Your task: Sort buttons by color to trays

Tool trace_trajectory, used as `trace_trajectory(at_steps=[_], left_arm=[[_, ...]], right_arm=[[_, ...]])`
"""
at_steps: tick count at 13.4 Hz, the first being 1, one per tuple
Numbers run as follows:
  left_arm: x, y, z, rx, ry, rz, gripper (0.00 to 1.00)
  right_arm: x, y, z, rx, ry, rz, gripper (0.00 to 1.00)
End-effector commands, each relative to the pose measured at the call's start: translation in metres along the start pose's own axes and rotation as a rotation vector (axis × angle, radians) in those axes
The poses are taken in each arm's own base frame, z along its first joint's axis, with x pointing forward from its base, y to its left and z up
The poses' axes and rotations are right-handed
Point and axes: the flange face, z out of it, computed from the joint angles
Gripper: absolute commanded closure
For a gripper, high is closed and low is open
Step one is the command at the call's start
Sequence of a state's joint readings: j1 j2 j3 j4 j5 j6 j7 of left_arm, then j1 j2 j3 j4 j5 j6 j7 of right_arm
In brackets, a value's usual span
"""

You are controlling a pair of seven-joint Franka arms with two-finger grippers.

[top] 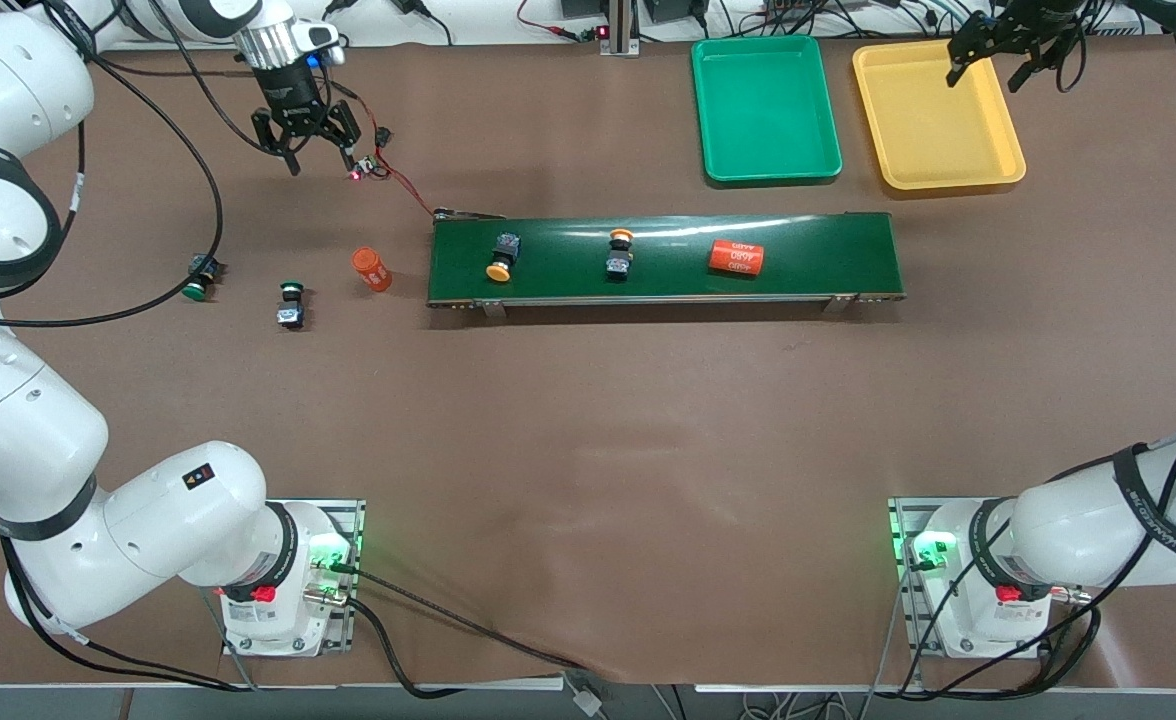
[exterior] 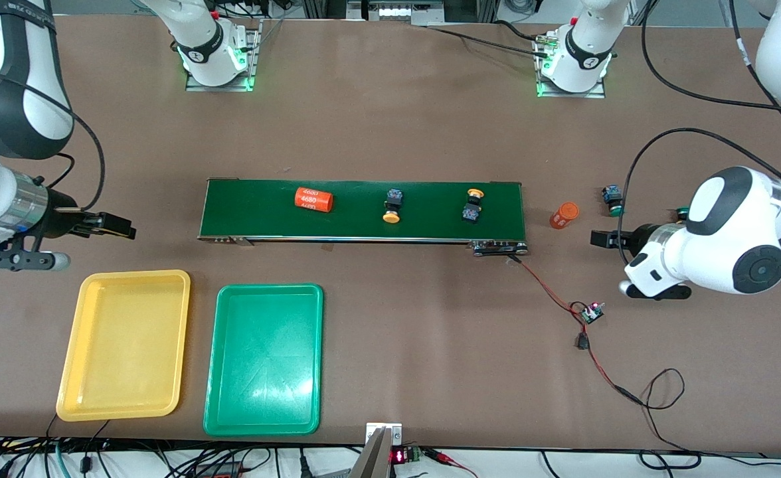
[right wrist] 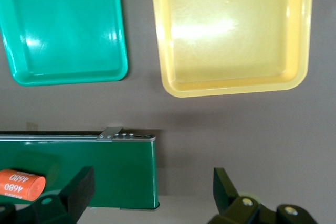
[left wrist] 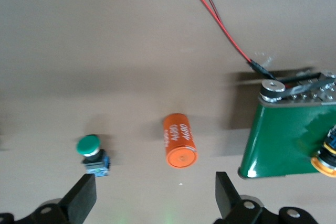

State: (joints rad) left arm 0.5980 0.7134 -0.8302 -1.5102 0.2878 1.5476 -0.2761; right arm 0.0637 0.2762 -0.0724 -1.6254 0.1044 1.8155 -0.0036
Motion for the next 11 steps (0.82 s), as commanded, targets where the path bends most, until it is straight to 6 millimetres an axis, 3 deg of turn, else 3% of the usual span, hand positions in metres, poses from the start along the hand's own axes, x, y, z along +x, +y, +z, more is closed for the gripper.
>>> trace_trajectory(at_steps=[1,3,4,6,8,9,11], left_arm=[[-0.010,-0.010,0.049,-0.033,-0.046,0.015,0.00],[-0.011,-0.015,0.096,-0.048,-0.079,0.009,0.00],[-0.014,-0.011,0.108,-0.091,-0.093,-0.002,0.00],[-0.014,-0.003,0.116,-0.160,-0.092,-0.023,0.00],[-0.014,0.000,0.137,-0.163,-0.068,-0.026,0.00],[-0.018,0.006,0.153,-0.139,-0.074,-0.010,0.00],[-0.024,0.003,0.156,-0.051,-0.067,0.020,0.00]], right_arm=[[-0.001,-0.025,0.010,0.009,-0.024,-0.039,0.00],[-0.001,-0.051,0.020,0.007,-0.039,-0.076,0.00],[-0.002,-0.071,0.024,0.003,-0.044,-0.109,0.00],[-0.005,-0.093,0.027,-0.001,-0.046,-0.137,0.00],[-0.005,-0.123,0.050,0.010,-0.074,-0.163,0.00],[-0.006,-0.135,0.058,0.050,-0.088,-0.162,0.00],[-0.010,-0.166,0.067,0.110,-0.106,-0.178,0.00]])
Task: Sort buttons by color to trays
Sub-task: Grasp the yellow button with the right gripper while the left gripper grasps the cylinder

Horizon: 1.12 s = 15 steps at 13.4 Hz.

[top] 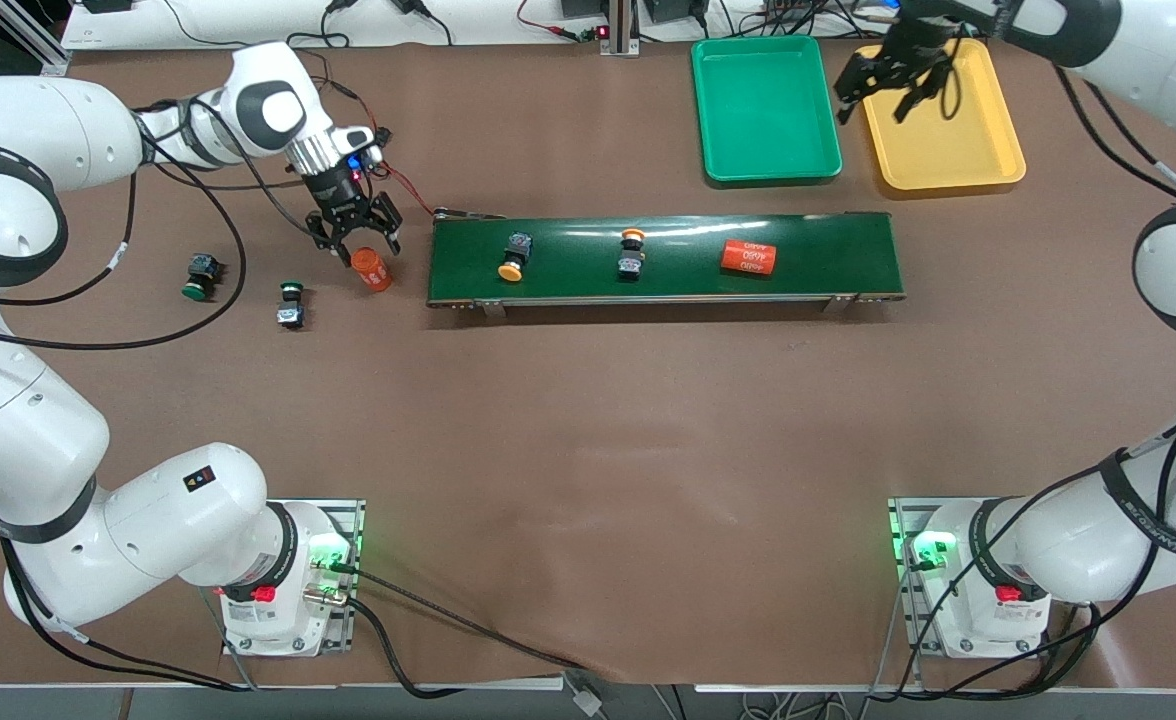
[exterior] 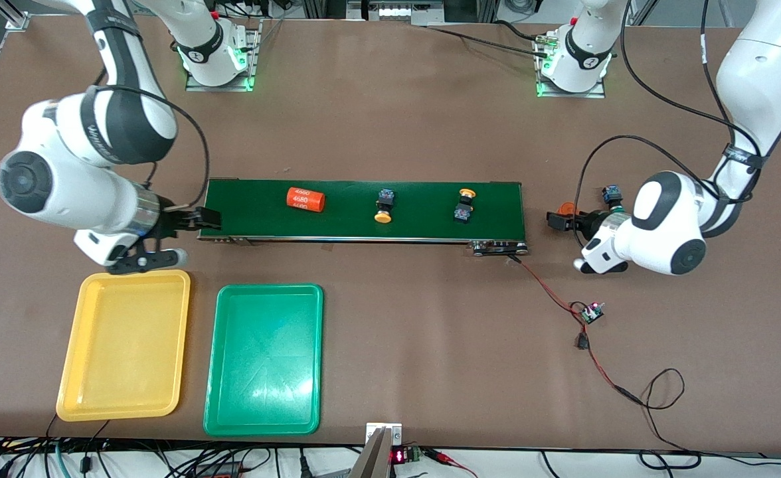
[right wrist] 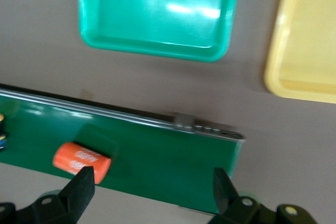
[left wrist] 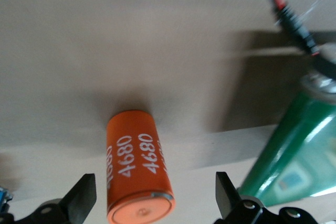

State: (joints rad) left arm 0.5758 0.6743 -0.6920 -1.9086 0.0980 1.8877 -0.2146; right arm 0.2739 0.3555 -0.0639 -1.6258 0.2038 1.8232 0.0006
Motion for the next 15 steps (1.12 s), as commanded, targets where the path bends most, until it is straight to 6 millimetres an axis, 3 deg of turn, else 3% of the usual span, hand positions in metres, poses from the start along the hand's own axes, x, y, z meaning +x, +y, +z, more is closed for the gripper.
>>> trace_trajectory(at_steps=[1,2,3,4,5,8,11,13,15], left_arm=[[-0.016,-0.003,0.001,0.107,0.027,0.036,0.00],[-0.017,-0.002,-0.001,0.110,0.027,0.038,0.18],[-0.017,-0.001,-0.002,0.113,0.028,0.038,0.47],[-0.018,-0.001,-0.008,0.119,0.036,0.038,0.62],[-0.018,-0.003,-0.014,0.135,0.048,0.044,0.69],[-0.015,-0.011,-0.032,0.153,0.074,0.074,0.72],[-0.013,-0.011,-0.064,0.141,0.088,0.063,0.72],[-0.013,-0.003,-0.094,0.141,0.112,0.064,0.72],[-0.013,0.018,-0.108,0.119,0.120,0.074,0.72]], right_arm=[[0.004,-0.035,0.011,0.058,-0.012,-0.017,0.00],[0.004,-0.053,0.017,0.069,-0.007,-0.034,0.00],[0.002,-0.077,0.021,0.063,0.006,-0.030,0.00],[0.002,-0.092,0.030,0.058,0.006,0.021,0.00],[0.003,-0.110,0.037,0.059,0.023,0.053,0.00],[-0.005,-0.170,0.070,0.022,0.033,0.037,0.00],[-0.011,-0.212,0.098,0.019,0.067,0.130,0.00],[-0.010,-0.220,0.118,0.010,0.060,0.178,0.00],[-0.016,-0.239,0.138,0.000,0.060,0.213,0.00]])
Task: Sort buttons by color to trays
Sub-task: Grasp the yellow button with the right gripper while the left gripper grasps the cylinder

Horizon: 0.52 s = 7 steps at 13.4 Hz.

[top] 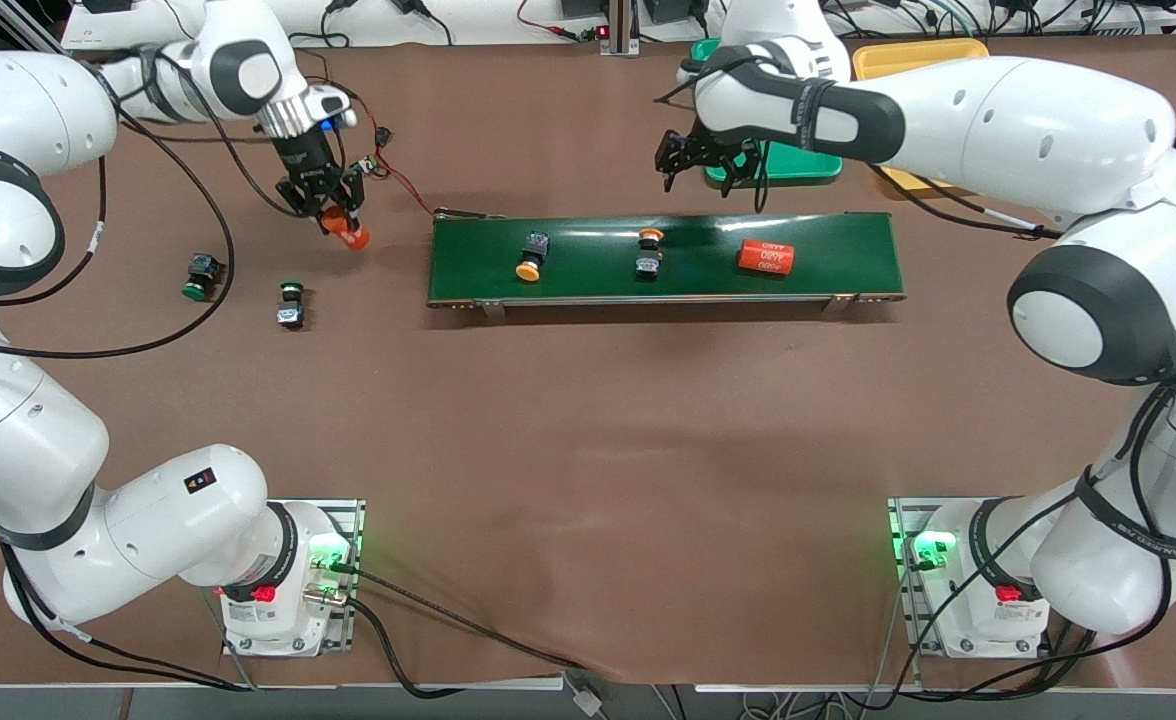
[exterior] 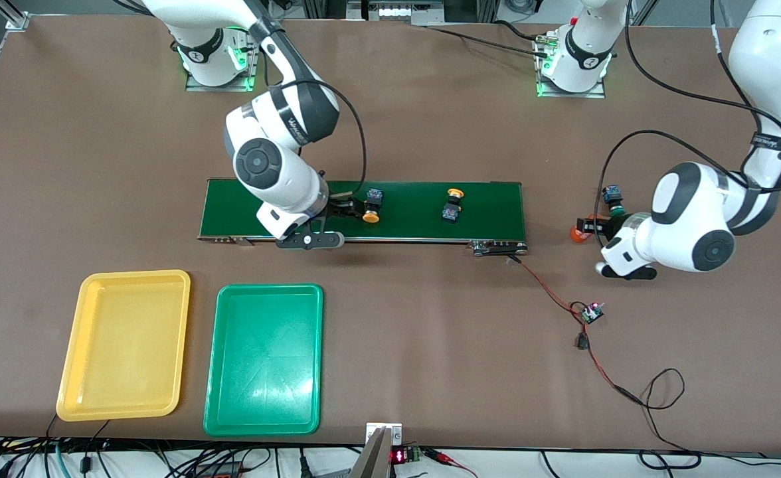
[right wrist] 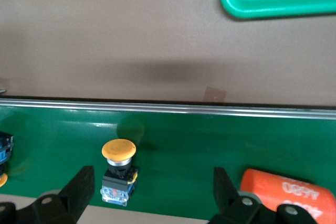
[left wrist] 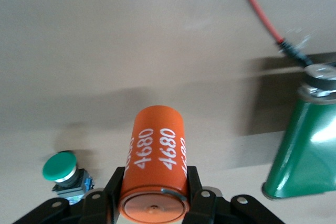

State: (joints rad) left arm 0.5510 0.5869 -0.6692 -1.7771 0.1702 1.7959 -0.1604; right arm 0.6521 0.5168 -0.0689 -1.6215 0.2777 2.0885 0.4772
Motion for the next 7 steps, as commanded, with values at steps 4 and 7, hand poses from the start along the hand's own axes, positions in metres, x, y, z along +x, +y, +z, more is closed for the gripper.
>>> trace_trajectory(at_steps=[4,7], left_arm=[[-0.004,0.060,-0.030,-0.016,0.015,0.041,0.72],[-0.007,0.066,-0.038,-0.009,0.030,0.039,0.72]], right_arm=[[-0.012,-0.014,0.024,-0.061,0.029,0.014,0.00],[-0.025,-0.019,0.036,-0.101,0.026,-0.009,0.00]])
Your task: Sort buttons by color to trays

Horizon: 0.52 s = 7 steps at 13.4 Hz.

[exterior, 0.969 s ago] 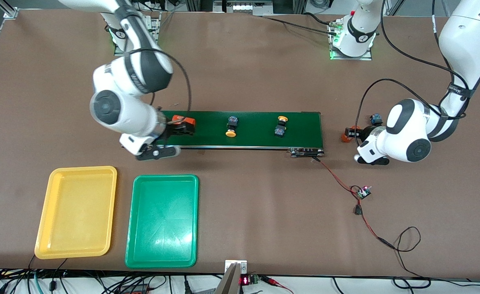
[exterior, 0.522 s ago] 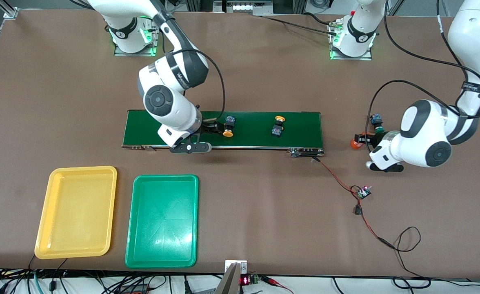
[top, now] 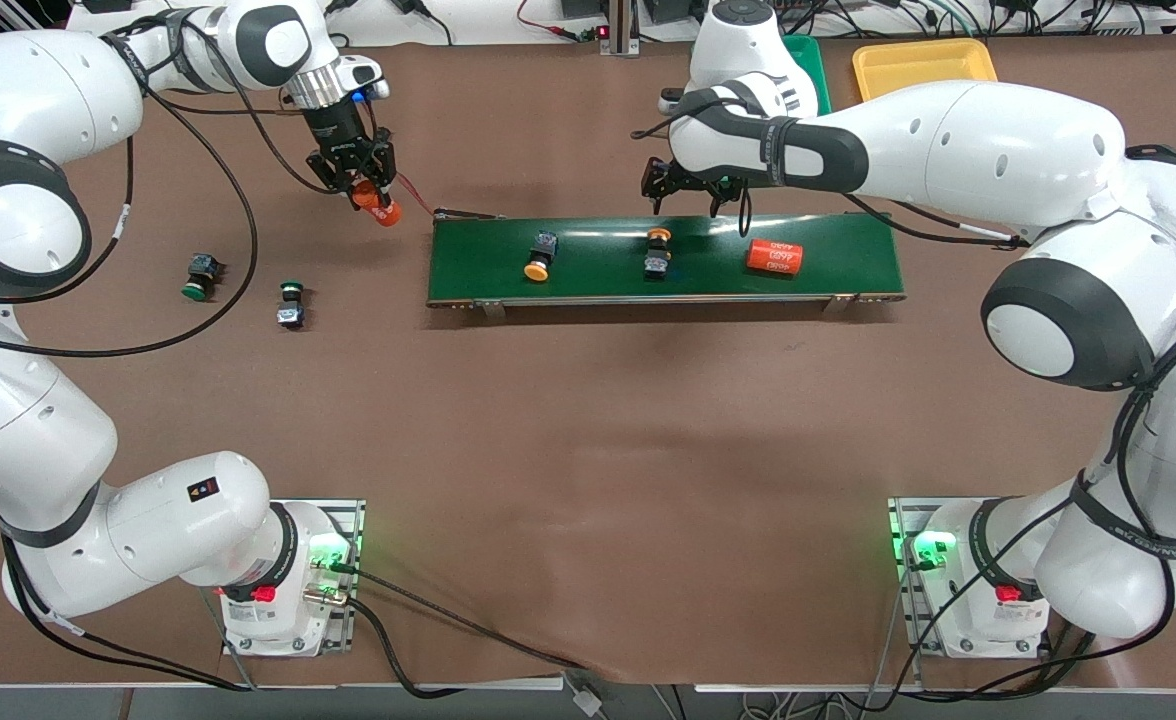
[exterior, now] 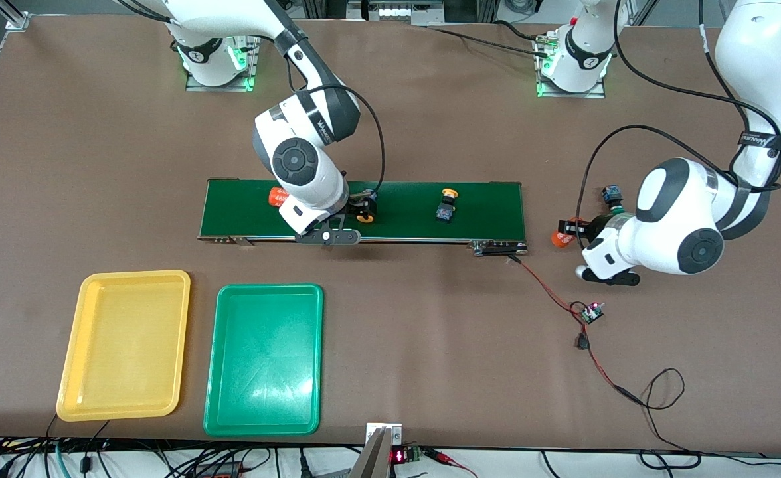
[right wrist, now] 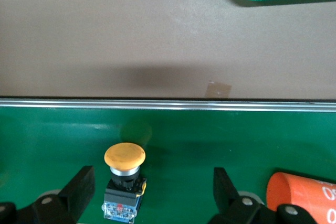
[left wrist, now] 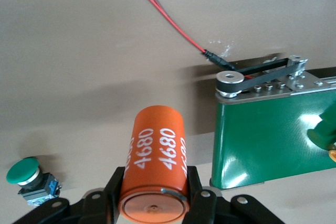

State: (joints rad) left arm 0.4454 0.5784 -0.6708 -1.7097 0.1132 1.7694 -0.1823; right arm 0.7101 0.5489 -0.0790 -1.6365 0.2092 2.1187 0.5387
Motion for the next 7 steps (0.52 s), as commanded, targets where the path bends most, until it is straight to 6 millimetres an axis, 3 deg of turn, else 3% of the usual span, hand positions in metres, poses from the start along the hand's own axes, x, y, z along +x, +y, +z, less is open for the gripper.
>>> trace_trajectory(at_steps=[1,7], left_arm=[[-0.010,0.005,-0.023,0.012,0.020,-0.009,0.72],[-0.020,0.016,-0.035,0.035,-0.012,-0.051,0.70]], right_arm=[[-0.015,-0.004,0.006,-0.020,0.014,0.024,0.00],[-0.026,-0.004,0.026,-0.017,0.027,0.083,0.00]])
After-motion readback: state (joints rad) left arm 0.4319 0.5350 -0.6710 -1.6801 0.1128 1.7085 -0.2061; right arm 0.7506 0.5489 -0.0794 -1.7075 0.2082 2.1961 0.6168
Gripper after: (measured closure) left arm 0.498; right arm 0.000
